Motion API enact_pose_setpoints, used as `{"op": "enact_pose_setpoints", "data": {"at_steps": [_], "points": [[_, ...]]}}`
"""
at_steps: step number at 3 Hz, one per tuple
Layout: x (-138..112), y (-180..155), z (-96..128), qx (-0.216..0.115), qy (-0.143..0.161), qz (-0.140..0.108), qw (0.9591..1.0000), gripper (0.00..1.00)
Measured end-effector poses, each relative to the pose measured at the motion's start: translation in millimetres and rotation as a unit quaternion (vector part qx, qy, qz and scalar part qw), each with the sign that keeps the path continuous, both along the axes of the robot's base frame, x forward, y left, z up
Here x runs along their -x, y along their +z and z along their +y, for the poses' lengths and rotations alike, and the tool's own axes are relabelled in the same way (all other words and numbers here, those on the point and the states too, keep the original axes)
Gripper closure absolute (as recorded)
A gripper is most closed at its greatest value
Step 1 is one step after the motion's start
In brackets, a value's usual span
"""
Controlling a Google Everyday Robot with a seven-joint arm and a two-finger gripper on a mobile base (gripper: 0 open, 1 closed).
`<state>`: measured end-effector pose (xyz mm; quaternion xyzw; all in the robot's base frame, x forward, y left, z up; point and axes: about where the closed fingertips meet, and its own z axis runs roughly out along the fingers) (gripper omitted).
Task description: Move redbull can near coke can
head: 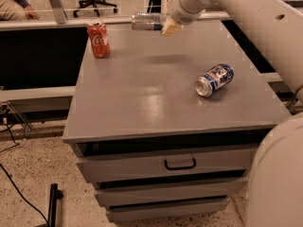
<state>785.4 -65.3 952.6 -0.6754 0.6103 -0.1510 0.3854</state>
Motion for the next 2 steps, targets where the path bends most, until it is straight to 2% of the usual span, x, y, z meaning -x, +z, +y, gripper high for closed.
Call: {"op": "enact_pose_setpoints", "data": {"at_steps": [1,2], "points": [[-22,-9,18,0.014,0.022,-0.023,0.9994,1.00],[-32,-13,36,0.022,0.052,-0.022,0.9981,1.00]]}}
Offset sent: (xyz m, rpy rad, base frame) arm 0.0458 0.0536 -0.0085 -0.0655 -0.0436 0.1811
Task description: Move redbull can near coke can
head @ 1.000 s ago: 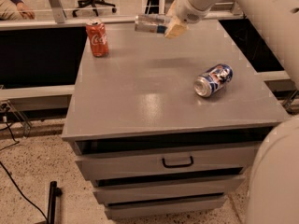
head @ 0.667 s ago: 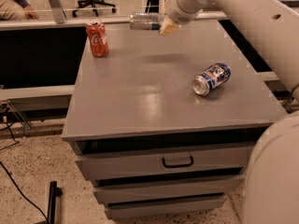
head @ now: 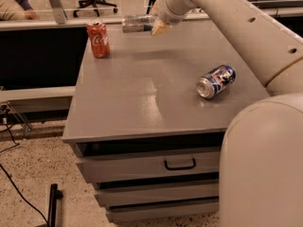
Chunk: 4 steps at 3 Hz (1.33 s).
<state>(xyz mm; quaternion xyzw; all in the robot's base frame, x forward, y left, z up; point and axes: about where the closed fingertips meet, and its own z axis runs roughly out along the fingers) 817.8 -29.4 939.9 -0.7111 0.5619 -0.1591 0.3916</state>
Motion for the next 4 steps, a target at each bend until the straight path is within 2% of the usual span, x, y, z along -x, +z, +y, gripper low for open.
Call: {"op": "enact_pose_setpoints", "data": {"at_steps": [1,3,4], "points": [[-4,-7,16,0.009,0.027,0.010,0.9995,1.00],[-13,-30,33,0.018,0.052,0.035,0.9979,1.00],[-17,-39,37,0.018,0.056,0.044,0.9973,0.86]]}}
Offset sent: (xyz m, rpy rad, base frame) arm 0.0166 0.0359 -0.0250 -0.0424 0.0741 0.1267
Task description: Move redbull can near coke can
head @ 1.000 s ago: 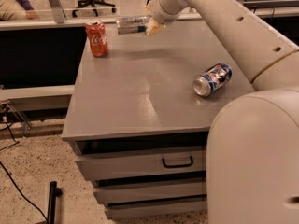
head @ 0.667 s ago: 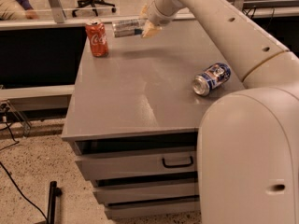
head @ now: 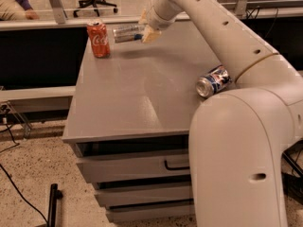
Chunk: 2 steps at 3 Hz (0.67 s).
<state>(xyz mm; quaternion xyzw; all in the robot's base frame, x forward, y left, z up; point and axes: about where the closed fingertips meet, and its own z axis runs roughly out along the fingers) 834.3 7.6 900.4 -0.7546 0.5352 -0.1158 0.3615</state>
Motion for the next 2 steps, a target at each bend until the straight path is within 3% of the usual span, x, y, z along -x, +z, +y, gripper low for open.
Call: {"op": "enact_pose_setpoints", "data": {"at_steps": [2], "points": [[0.7,-10.3,5.0,0.008,0.016,0.005,0.9998,0.39]]}}
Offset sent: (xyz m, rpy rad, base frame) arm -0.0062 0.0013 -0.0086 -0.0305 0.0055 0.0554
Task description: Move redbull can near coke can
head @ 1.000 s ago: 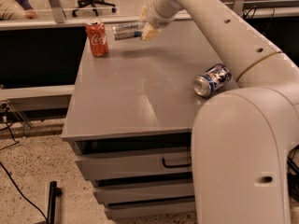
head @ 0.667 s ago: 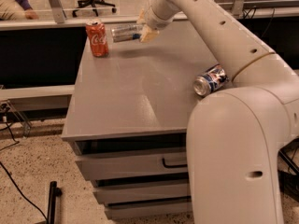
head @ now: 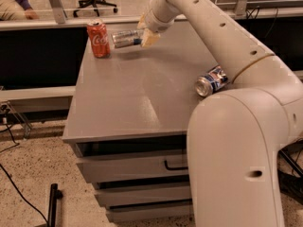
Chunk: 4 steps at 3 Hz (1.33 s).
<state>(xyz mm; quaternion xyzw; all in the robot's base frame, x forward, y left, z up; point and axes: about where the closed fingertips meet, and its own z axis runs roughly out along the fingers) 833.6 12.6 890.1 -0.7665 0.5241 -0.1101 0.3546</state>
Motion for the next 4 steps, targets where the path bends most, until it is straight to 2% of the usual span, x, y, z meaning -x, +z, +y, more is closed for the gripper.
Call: {"op": "enact_pose_setpoints", "data": {"at_steps": [1,2,3,4], "points": [[5,-6,1,0.007,0.011,0.005,0.9999,0.16],[10,-9,6,0.012,0.028,0.005,0.9995,0.00],[15,-11,11,0.016,0.044,0.003,0.9989,0.00],[16,-11,11,0.016,0.045,0.003,0.9989,0.00]]}}
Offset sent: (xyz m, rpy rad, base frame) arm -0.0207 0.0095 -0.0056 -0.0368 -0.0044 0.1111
